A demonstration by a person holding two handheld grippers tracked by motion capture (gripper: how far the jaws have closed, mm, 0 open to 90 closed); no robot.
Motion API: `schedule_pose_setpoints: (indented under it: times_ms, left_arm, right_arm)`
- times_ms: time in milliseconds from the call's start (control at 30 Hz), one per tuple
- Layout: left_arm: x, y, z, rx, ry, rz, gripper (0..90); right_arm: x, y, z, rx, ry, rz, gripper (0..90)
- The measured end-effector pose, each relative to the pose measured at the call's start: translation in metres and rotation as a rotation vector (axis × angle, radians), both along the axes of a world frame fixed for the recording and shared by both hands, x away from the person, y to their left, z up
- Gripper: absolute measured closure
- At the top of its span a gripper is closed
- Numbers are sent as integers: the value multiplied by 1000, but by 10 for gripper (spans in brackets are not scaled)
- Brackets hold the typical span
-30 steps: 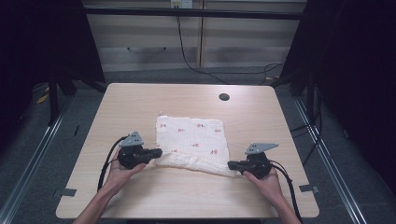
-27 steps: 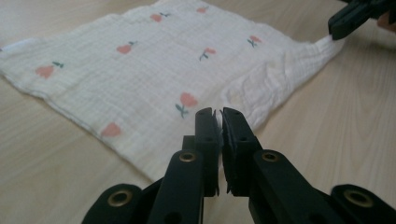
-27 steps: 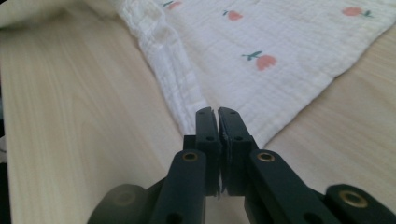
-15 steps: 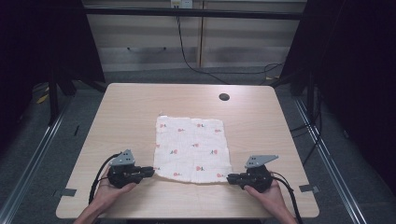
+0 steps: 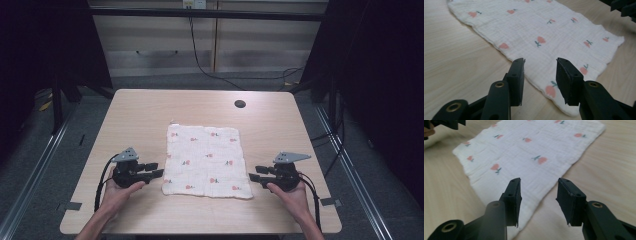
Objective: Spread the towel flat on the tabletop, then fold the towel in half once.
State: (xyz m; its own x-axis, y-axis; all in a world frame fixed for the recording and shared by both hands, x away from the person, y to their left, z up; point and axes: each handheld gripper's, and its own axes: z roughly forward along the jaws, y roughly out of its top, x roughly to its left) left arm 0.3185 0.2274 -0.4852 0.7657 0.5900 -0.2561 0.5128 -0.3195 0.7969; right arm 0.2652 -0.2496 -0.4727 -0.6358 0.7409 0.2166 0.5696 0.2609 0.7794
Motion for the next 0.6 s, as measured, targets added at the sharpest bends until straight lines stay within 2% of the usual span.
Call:
schedule_pose_setpoints:
  times_ms: [67, 100, 133, 167, 233, 267, 300, 333, 500, 533, 600]
  left_arm:
    - [7, 0, 0, 6, 11, 19, 561]
    - [13, -1, 0, 8, 8, 49, 541]
    - [13, -1, 0, 8, 8, 49, 528]
    - [18, -5, 0, 25, 14, 64, 507]
    - [22, -10, 0, 20, 19, 78, 486]
    - [22, -10, 0, 20, 19, 78, 485]
    - [23, -13, -1, 29, 24, 76, 485]
    - [25, -20, -2, 52, 32, 51, 484]
    - [34, -31, -1, 43, 28, 16, 517]
    - [36, -33, -2, 48, 32, 14, 483]
    - [43, -38, -4, 45, 32, 2, 481]
  right_arm:
    - [2, -1, 0, -7, -6, -7, 535]
    - [8, -5, 0, 11, -8, -13, 535]
    - [8, -5, 0, 11, -8, -13, 535]
    - [14, -5, -1, 6, -1, -17, 531]
    - [20, -2, -2, -7, 5, -20, 526]
    - [20, -2, -2, -7, 5, -20, 526]
    - [23, 0, -2, -27, -2, -19, 514]
    - [28, 4, -2, -46, -9, -18, 511]
    - [38, 12, -3, -49, 0, 9, 516]
    - [42, 15, -4, -48, -2, 20, 516]
    - [48, 19, -5, -50, 5, 22, 516]
